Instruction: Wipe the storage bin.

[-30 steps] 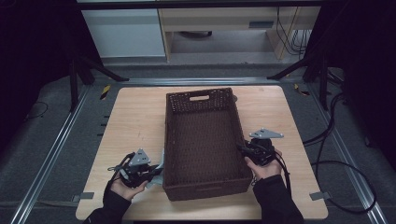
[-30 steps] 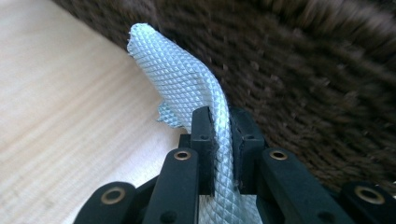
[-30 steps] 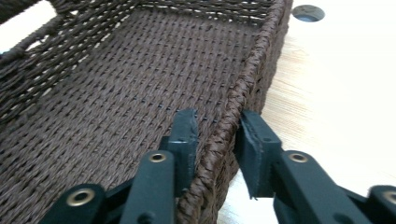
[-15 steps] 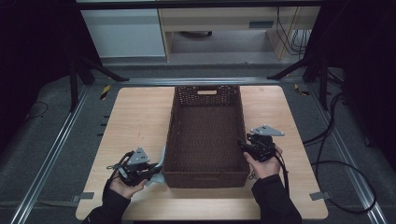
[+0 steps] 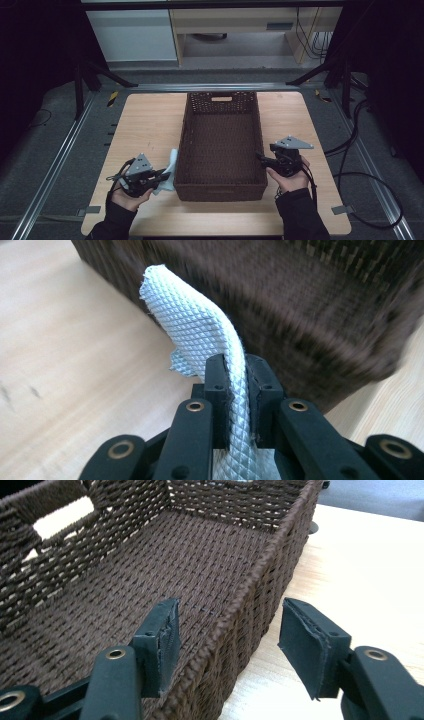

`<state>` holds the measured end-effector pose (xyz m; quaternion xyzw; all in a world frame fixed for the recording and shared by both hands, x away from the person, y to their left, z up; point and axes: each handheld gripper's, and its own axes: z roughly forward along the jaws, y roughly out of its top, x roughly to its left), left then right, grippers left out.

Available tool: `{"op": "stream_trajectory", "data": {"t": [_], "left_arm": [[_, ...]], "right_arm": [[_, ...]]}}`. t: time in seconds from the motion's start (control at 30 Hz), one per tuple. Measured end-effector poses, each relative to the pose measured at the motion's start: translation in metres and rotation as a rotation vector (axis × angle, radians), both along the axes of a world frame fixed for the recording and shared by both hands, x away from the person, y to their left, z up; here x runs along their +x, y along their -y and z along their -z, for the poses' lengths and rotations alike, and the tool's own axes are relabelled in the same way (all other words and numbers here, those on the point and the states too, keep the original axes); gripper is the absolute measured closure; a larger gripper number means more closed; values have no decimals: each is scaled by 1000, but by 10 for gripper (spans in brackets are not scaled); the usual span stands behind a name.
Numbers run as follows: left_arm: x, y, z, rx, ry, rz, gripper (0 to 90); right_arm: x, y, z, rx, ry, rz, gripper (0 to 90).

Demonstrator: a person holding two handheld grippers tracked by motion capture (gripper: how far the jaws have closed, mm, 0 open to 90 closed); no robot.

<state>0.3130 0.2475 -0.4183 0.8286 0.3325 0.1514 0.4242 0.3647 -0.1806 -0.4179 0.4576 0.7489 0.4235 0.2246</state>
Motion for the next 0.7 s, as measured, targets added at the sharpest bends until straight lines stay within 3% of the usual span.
{"op": "stream_trajectory", "data": {"t": [0.1, 0.2, 0.37, 0.4, 0.47, 0.57, 0.7], "left_arm": [[-5, -1, -6, -10, 30, 11, 807], [-8, 3, -6, 10, 34, 31, 807], [-10, 7, 5, 39, -5, 38, 807], [-11, 8, 11, 56, -23, 41, 806], [-11, 9, 14, 62, -32, 42, 807], [-11, 10, 22, 82, -62, 46, 807], [-8, 14, 31, 118, -88, 51, 807]], "right_arm": [[2, -3, 3, -14, -20, -8, 448], [4, -6, 5, -38, -36, -10, 486], [7, -10, 7, -20, -75, -8, 636], [8, -17, 9, -62, -75, 37, 700], [8, -20, 9, -77, -67, 62, 712], [10, -19, 10, -40, -68, 93, 723], [12, -22, 11, -40, -62, 128, 719]]}}
